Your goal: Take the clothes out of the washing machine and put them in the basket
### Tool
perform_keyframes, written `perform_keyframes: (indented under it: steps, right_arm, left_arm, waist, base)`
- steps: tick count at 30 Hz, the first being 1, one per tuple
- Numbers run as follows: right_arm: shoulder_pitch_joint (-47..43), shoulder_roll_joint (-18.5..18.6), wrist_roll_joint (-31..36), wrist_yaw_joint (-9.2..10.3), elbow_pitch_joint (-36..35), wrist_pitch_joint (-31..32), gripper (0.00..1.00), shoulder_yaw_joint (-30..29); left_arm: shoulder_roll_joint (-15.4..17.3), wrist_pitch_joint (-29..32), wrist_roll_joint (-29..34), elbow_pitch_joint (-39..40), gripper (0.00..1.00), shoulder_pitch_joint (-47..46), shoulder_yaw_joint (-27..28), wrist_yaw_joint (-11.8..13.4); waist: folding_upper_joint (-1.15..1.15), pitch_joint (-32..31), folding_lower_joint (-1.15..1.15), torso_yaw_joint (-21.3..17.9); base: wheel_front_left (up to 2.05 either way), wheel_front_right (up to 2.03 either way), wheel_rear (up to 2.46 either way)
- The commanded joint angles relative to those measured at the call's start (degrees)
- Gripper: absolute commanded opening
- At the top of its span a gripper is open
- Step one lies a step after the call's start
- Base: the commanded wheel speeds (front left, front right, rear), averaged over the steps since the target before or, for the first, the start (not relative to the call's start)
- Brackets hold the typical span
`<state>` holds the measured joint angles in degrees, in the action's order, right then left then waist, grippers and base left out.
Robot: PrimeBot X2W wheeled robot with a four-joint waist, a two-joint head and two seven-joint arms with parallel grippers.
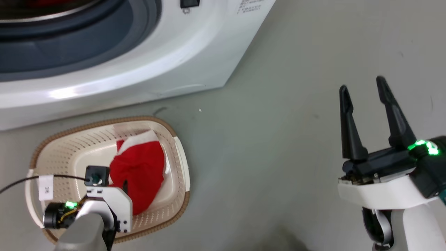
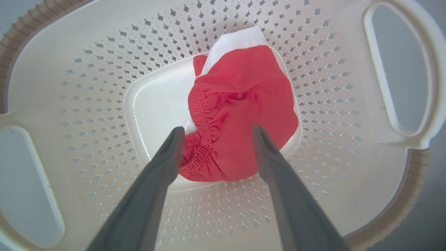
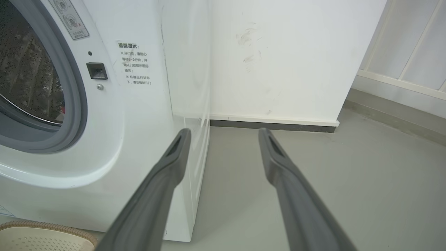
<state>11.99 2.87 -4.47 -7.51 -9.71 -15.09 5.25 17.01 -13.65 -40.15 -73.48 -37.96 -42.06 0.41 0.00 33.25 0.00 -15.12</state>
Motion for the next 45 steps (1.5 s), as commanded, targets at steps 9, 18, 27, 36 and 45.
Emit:
perform_keyframes:
  steps: [9,18,27,36,45]
  right_arm:
    - [-5.68,0.02,2.13,0.04,1.63,-0.12,1.00,-0.02]
    - [-10.46,0.02,3.53,0.04,2.73,-0.12,1.00,0.08]
    - [-13.92,0.00,4.34,0.04,3.06,-0.12,1.00,0.03]
    - [-15.75,0.00,4.60,0.04,3.06,-0.12,1.00,0.44]
    - [-16.37,0.00,4.49,0.04,2.75,-0.12,1.00,0.80]
  left_arm:
    - [0.08,-1.64,0.71,7.40,1.00,6.47,3.20,2.03]
    - [1.19,-1.57,8.16,25.51,1.00,17.85,12.11,7.27]
    - [-0.78,-1.57,17.07,41.73,1.00,27.41,23.38,10.41]
    - [-4.54,-1.57,25.16,56.50,1.00,34.60,34.23,10.79]
    - [-6.77,-1.57,30.17,63.38,1.00,34.96,41.07,8.50]
  waist:
    - [0.00,-11.72,0.00,3.33]
    - [0.00,-19.76,0.00,5.38]
    - [0.00,-24.70,0.00,6.40]
    - [0.00,-27.43,0.00,6.26]
    - [0.00,-28.85,0.00,5.32]
  base:
    - [0.00,0.00,0.00]
    - [0.00,0.00,0.00]
    - [0.00,0.00,0.00]
    - [0.00,0.00,0.00]
    - [0.00,0.00,0.00]
